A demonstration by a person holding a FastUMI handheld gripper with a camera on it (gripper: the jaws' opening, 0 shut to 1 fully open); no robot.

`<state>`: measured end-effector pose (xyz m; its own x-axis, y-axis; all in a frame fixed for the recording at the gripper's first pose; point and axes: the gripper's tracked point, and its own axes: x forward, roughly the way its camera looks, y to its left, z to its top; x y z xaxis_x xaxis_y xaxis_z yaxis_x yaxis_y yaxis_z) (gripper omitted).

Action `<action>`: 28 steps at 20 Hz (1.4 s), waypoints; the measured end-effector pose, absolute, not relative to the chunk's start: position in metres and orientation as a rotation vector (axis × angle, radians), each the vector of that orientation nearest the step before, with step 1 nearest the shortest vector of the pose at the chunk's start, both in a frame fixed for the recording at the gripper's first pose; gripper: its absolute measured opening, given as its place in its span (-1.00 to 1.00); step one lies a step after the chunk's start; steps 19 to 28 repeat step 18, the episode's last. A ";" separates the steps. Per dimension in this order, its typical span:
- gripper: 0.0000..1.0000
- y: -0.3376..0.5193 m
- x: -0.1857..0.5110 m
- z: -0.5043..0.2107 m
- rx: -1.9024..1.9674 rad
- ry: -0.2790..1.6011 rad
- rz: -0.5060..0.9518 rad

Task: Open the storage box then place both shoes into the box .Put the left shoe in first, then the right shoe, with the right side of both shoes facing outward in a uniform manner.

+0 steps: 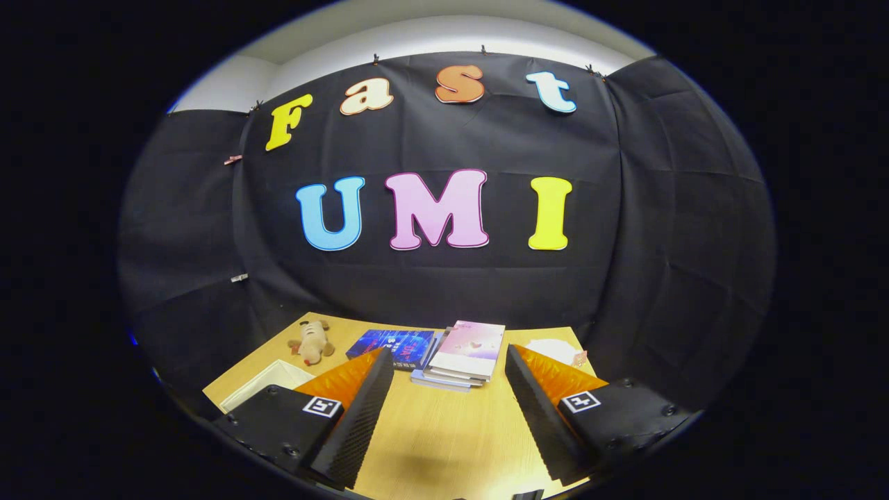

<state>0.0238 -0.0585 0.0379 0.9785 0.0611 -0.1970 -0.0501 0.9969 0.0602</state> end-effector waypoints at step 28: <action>0.97 -0.030 -0.005 0.034 0.049 0.160 0.055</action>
